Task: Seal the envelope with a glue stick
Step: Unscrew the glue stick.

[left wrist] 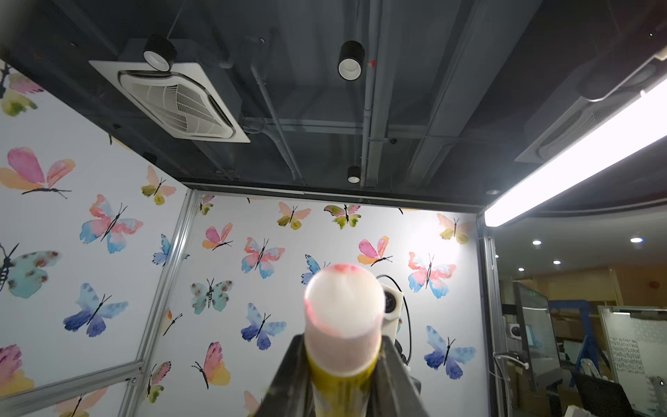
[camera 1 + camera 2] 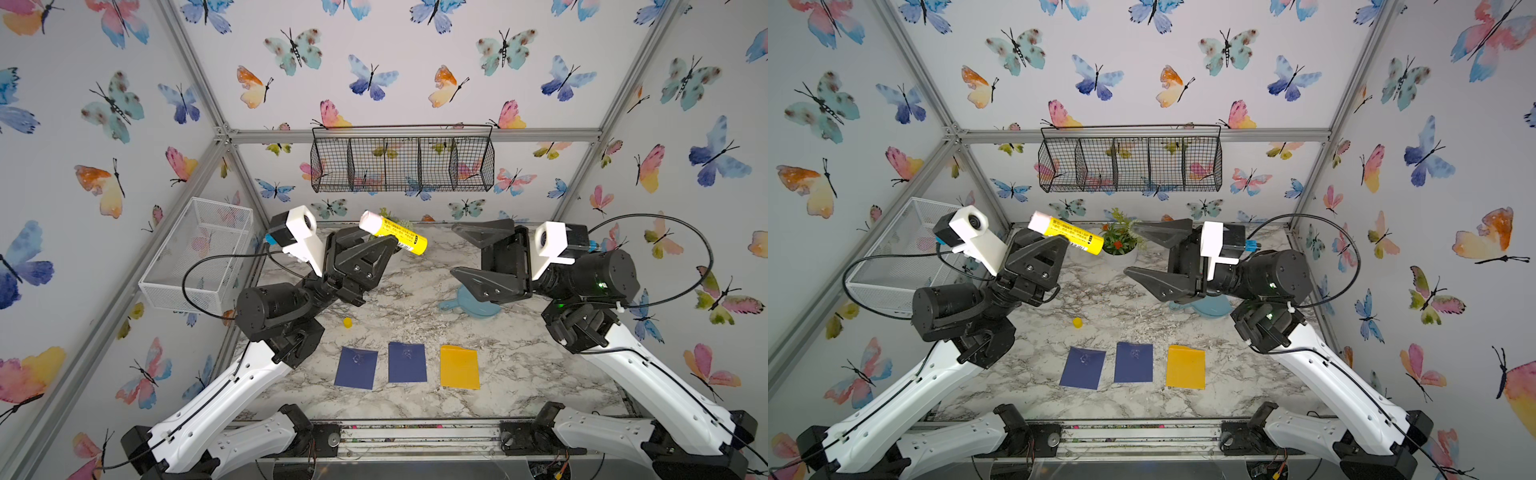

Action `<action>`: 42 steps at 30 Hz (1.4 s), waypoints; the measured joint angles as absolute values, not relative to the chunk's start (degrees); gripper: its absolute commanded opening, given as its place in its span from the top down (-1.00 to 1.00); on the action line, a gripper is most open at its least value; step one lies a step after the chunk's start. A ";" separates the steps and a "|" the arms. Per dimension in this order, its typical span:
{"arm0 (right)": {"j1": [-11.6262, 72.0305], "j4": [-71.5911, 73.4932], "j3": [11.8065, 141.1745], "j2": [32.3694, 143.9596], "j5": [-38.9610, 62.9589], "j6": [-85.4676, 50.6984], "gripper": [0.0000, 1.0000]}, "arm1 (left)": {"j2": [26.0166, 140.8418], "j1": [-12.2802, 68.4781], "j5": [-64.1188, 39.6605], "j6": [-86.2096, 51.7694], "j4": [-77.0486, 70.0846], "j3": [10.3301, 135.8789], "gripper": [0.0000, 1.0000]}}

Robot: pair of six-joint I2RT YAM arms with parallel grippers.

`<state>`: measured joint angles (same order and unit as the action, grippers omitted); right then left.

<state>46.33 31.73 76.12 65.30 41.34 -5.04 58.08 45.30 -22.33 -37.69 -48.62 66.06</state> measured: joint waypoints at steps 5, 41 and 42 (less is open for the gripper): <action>46.33 29.98 78.37 70.17 39.42 5.89 -0.21 | 58.13 45.30 -18.24 -42.52 -46.41 66.00 1.00; 46.17 34.81 83.20 76.29 40.40 6.63 0.21 | 59.61 45.30 -9.85 -48.29 -45.01 64.47 1.00; 46.17 34.83 83.20 76.38 40.27 6.46 0.21 | 59.61 45.30 -9.85 -48.29 -45.19 64.38 1.00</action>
<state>46.17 34.83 83.20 76.38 40.27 6.46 59.61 45.30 -9.85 -48.29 -45.19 64.38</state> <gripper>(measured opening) 0.392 0.271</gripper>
